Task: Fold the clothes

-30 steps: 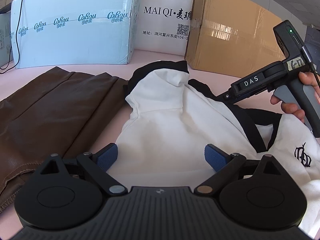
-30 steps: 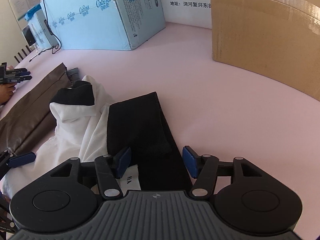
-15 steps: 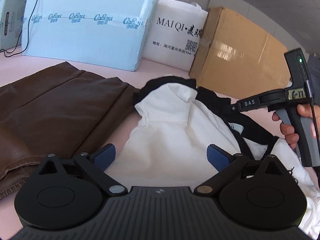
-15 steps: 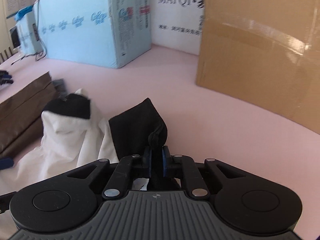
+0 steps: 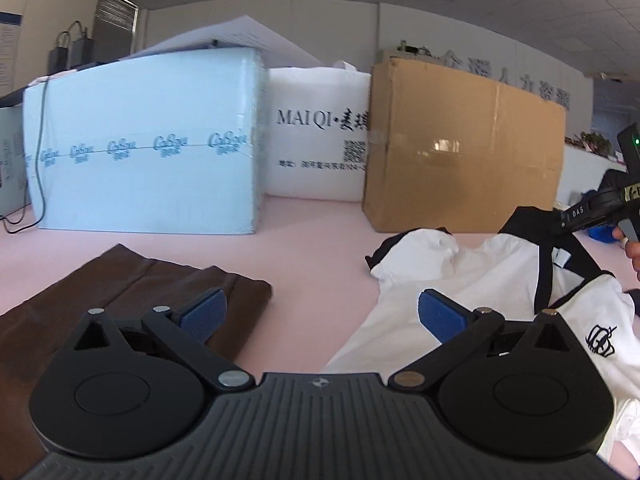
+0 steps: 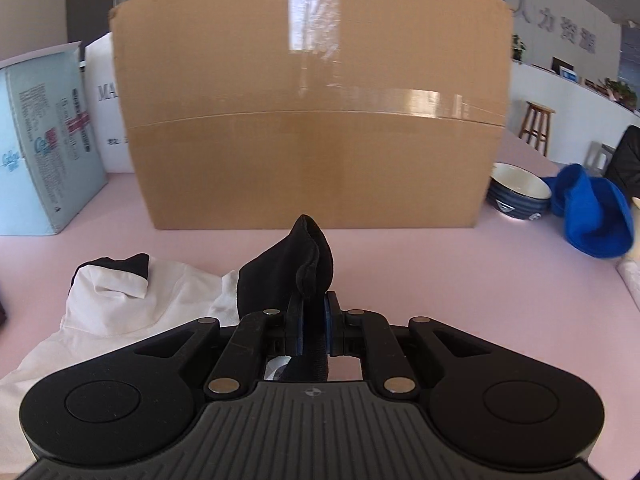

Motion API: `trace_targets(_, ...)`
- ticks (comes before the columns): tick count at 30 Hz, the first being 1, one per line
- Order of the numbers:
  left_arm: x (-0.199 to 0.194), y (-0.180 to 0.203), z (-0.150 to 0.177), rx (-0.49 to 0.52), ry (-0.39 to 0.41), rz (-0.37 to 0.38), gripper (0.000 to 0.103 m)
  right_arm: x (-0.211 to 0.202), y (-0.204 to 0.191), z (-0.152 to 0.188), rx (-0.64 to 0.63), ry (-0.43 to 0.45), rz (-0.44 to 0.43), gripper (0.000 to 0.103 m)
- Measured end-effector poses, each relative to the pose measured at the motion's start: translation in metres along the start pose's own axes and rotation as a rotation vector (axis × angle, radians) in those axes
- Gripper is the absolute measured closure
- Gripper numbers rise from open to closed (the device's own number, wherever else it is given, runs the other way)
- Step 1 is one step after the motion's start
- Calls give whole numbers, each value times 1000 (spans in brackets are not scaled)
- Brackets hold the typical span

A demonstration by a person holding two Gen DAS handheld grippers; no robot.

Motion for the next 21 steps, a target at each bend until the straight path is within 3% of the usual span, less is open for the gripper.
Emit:
trace_targets(9, 12, 19, 17, 88, -45, 38, 0, -17, 77, 34, 52, -18, 207, 94)
trace_targets(13, 16, 23, 25, 85, -113, 81, 0, -10, 84, 58, 55, -53, 244, 94)
trace_targets(21, 23, 10, 32, 29, -173, 52, 0, 6, 81, 70, 48, -84, 273, 94)
Point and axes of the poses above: each gripper's, at about its wrist camera, not at the fingertips, and x roughly the way its jaws point, y to its right, z to its underside, the point moved 7 cm from there along x, roughly the way its jaws point, and after that the axes turned 2 degrees about y, right-handed, at the moved point
